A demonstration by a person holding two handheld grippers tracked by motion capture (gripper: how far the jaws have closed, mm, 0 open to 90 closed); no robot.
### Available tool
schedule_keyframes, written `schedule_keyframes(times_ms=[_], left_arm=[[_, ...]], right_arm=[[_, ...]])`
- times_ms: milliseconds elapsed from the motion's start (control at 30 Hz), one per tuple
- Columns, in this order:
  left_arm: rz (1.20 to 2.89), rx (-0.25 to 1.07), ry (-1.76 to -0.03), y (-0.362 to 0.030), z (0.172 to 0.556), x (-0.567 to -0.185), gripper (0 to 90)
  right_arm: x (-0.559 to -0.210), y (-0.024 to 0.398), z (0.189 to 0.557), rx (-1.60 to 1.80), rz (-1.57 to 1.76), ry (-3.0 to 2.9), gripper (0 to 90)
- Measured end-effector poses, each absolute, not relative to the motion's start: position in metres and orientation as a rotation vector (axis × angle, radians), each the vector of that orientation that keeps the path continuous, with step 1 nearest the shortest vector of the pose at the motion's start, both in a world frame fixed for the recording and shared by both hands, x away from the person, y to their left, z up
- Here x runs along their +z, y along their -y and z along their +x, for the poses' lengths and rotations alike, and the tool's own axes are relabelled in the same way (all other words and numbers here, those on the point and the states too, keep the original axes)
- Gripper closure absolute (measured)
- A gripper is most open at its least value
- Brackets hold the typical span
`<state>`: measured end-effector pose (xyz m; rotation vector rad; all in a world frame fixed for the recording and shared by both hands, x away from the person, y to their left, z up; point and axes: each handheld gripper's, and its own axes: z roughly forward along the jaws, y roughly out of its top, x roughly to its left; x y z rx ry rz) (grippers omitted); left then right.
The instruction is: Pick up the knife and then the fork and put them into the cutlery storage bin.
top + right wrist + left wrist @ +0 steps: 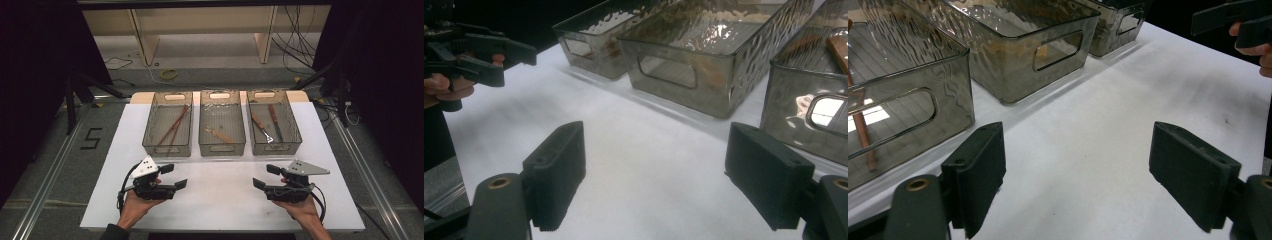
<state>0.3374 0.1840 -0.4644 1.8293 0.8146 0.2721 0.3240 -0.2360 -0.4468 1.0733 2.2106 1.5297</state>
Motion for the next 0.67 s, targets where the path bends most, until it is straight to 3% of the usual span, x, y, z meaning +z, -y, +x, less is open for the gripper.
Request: schedule_keyframes(times_ms=[667], left_arm=[[1.835,0.277,-0.813,-0.1843,0.3378,-0.4645,22.2]], right_arm=[[-0.4475,0.2369,0.3246,1.524,1.073,-2.205,25.2]])
